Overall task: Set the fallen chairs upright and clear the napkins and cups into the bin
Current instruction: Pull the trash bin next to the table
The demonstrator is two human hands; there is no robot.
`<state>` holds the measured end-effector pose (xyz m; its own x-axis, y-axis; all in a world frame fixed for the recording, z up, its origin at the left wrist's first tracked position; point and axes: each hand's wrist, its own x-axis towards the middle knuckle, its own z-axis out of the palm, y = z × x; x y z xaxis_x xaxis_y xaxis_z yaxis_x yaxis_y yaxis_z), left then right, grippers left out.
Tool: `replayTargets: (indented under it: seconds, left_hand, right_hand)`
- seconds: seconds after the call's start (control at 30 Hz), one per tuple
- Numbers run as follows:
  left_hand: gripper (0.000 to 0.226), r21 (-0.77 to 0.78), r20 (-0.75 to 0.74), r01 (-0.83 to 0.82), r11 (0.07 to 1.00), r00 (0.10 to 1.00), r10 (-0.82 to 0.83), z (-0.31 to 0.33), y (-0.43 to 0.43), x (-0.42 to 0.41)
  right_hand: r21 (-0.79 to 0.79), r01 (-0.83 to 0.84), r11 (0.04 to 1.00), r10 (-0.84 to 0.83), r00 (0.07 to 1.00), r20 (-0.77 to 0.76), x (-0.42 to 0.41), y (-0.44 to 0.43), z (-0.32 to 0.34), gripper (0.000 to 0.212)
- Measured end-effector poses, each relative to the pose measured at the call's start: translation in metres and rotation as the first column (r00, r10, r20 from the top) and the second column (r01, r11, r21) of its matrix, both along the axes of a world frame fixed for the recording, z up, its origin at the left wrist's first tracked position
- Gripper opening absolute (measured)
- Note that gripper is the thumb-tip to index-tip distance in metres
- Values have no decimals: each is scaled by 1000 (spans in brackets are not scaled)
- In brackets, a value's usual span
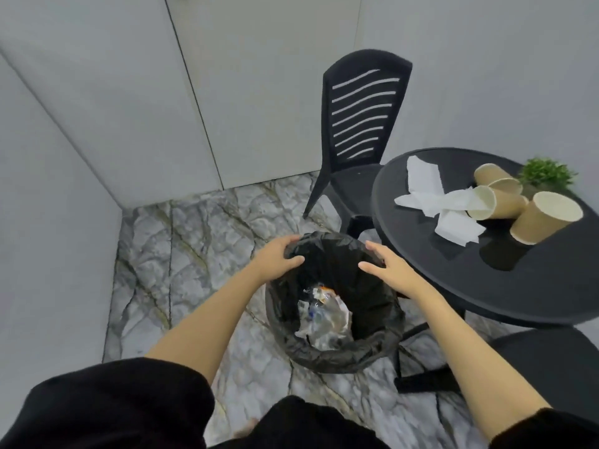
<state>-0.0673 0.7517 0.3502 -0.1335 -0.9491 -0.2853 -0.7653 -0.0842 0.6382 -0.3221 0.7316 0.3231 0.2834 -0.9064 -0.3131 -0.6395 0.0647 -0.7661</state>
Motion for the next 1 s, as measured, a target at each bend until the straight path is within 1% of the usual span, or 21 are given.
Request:
replayTargets:
  seconds: [0.17, 0.3, 0.4, 0.53, 0.7, 0.77, 0.83, 1.0]
  left_hand:
    - [54, -14, -13, 201, 980, 980, -201, 5, -58, 17]
    - [55, -36, -12, 339, 940, 941, -339, 2, -117, 21]
    - [55, -45, 10, 442, 896, 897, -442, -5, -165, 13]
    - [54, 3, 7, 583, 812, 812, -583, -8, -219, -8]
    - [50, -3, -5, 693, 721, 721, -693, -6, -275, -40]
    - [51, 6, -12, 757, 654, 654, -756, -7, -292, -59]
    - [50, 3, -33, 789, 615, 614, -788, -8, -303, -75]
    - [49, -7, -54, 905, 426, 425, -903, -23, -359, -131]
  right_hand:
    - [-4, 180, 984, -180, 984, 0, 20, -16, -1, 65]
    - [-19, 303, 953, -303, 953, -3, 34, -44, -4, 63]
    - [-52, 402, 914, -401, 916, 24, 42, -70, -7, 62]
    - [-8, 553, 833, -551, 831, 71, 46, -93, -8, 63]
    - [-4, 695, 719, -693, 718, 65, 44, -111, -1, 60]
    - [-21, 745, 666, -743, 666, 61, 42, -119, 0, 59]
    - [-32, 780, 624, -778, 625, 58, 42, -126, 1, 58]
    - [-87, 893, 442, -894, 446, 39, 34, -164, -7, 54]
